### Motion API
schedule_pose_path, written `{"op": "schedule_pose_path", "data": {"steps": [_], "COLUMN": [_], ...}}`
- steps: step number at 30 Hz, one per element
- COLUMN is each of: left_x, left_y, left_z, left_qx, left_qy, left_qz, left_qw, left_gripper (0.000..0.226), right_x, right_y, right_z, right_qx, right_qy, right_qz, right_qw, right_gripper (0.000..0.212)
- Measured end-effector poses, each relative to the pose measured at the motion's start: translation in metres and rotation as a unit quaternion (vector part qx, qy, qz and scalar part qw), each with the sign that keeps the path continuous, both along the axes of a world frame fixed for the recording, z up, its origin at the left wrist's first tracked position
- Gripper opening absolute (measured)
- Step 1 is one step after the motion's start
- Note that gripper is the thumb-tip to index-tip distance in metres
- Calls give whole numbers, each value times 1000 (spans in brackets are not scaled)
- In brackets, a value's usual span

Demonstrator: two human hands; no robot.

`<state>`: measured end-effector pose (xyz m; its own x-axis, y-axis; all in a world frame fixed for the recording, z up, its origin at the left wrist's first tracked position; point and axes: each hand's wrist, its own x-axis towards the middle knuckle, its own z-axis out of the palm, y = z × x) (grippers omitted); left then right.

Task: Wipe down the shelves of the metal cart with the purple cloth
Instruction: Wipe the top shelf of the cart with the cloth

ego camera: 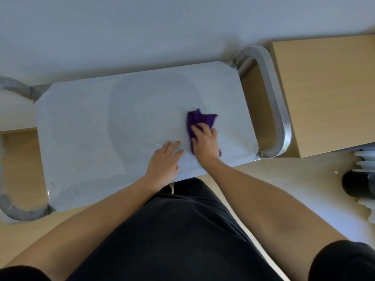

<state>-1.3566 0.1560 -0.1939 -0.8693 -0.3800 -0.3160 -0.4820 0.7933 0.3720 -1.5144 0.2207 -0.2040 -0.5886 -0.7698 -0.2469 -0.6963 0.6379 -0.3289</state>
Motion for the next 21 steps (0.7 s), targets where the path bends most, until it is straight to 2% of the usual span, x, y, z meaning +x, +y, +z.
{"op": "schedule_pose_path", "data": {"steps": [2,5,7,10,15,18,21], "left_x": [-17,-40,-53,-68,-78,-77,-74], "left_y": [3,6,8,12,19,22,20], "left_z": [-3,-8,-11,-12,-12,-12,-13], "left_qx": [-7,-3,-5,-8,-23,-20,-11], "left_qy": [-4,-6,-10,1,19,10,-9], "left_qz": [5,16,31,74,123,124,115], "left_qw": [1000,1000,999,997,992,992,993], "left_gripper": [50,50,49,45,43,47,53], "right_x": [-6,-56,-94,-134,-101,-66,-85], "right_y": [-1,13,30,49,20,-1,-5], "right_z": [-2,-2,-3,-6,-9,-14,-13], "right_qx": [5,-11,-6,14,14,-12,-26], "right_qy": [-14,-27,1,27,32,17,-6], "right_qz": [90,130,101,-7,-97,-3,133], "right_qw": [996,991,995,1000,995,1000,991], "right_gripper": [41,40,41,43,53,53,53]}}
